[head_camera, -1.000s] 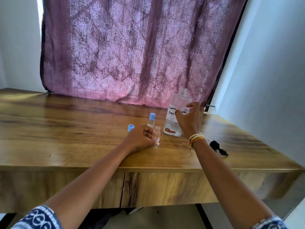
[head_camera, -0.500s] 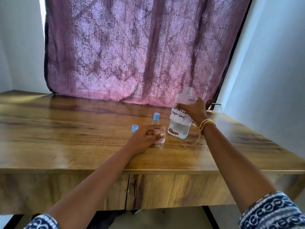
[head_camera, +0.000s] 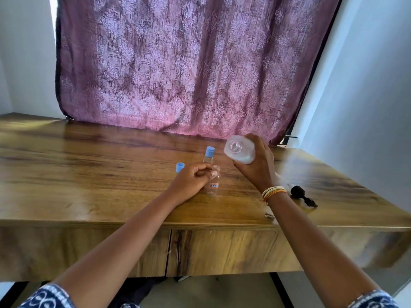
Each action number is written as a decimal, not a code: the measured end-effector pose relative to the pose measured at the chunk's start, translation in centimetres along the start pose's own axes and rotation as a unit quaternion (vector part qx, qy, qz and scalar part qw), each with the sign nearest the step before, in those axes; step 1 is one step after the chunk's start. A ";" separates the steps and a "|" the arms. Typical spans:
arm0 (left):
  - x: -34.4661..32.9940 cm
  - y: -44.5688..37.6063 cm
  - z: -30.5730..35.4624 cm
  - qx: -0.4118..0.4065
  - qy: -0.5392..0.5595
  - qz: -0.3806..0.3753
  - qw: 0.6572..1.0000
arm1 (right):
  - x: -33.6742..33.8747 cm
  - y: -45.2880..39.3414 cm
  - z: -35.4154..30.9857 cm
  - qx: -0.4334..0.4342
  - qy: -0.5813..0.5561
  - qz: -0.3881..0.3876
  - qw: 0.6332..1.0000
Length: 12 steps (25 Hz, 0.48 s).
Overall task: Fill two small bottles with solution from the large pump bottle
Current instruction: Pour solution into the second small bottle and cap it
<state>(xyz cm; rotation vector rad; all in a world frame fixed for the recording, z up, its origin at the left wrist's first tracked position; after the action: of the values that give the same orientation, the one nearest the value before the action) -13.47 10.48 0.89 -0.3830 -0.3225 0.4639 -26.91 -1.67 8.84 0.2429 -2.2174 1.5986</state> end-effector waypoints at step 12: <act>-0.7 0.3 0.1 0.011 0.082 -0.014 0.996 | -1.2 1.9 -1.1 0.101 0.087 0.013 0.991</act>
<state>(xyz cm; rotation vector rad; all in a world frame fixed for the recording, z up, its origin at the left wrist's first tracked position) -14.22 10.38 0.69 -0.3910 -0.1633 0.4055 -26.25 -0.09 6.98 0.1256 -1.9379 1.7865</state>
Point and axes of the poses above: each hand's wrist, its own y-axis away from the middle knuckle, its own x-axis out of the back of the hand, z = x × y, the point moved 8 cm from there along -y, towards the middle knuckle, and after that the axes turned 3 degrees about -x, right-handed, at the moved point
